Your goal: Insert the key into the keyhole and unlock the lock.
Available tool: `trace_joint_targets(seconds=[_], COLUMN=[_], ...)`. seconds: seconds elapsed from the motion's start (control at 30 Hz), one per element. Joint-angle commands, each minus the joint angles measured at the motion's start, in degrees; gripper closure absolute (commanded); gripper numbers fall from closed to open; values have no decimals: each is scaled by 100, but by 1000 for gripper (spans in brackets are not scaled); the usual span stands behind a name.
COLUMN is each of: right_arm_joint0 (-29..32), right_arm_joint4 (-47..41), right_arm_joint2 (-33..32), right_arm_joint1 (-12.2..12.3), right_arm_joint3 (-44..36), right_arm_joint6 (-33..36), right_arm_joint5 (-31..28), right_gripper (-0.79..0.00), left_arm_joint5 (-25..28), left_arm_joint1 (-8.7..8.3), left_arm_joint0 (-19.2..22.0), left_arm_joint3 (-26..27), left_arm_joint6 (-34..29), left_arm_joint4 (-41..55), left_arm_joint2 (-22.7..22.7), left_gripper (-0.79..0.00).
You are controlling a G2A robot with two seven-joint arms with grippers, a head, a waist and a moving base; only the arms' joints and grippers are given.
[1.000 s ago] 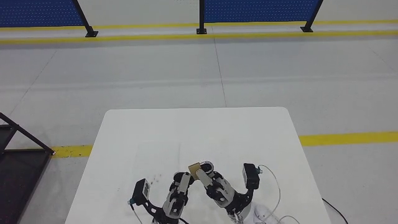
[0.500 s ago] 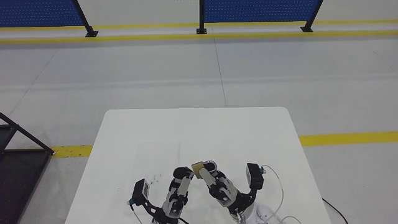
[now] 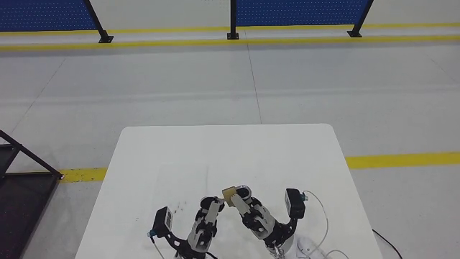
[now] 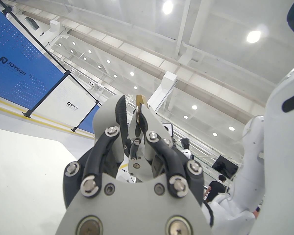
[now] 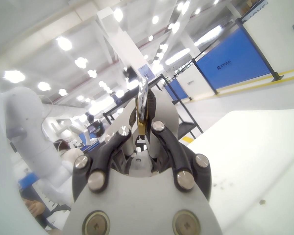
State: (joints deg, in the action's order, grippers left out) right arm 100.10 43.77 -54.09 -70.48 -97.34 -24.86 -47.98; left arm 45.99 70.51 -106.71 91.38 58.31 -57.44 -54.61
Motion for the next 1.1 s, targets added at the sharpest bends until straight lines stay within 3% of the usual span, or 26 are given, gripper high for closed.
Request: trace_joint_targets(seconds=[0.0, 0.33, 0.73, 1.07], right_arm_joint0=[1, 28, 64, 93], right_arm_joint4=[1, -19, -161, 244], right_arm_joint2=[-3, -18, -71, -109], right_arm_joint1=[1, 18, 54, 96], right_arm_joint3=[-3, -46, -137, -220], right_arm_joint6=[15, 218, 555, 713], right_arm_joint5=[-2, 5, 46, -99], right_gripper=[0, 0, 0, 0], left_arm_joint5=[-16, -435, -1628, -1392], left_arm_joint1=[-1, -30, -108, -242], left_arm_joint0=[7, 91, 408, 551], left_arm_joint3=[-10, -114, -619, -543], left_arm_joint6=[16, 436, 1628, 1392], left_arm_joint4=[-29, -690, -1727, -1090], left_arm_joint2=[9, 96, 483, 741], left_gripper=[0, 0, 0, 0])
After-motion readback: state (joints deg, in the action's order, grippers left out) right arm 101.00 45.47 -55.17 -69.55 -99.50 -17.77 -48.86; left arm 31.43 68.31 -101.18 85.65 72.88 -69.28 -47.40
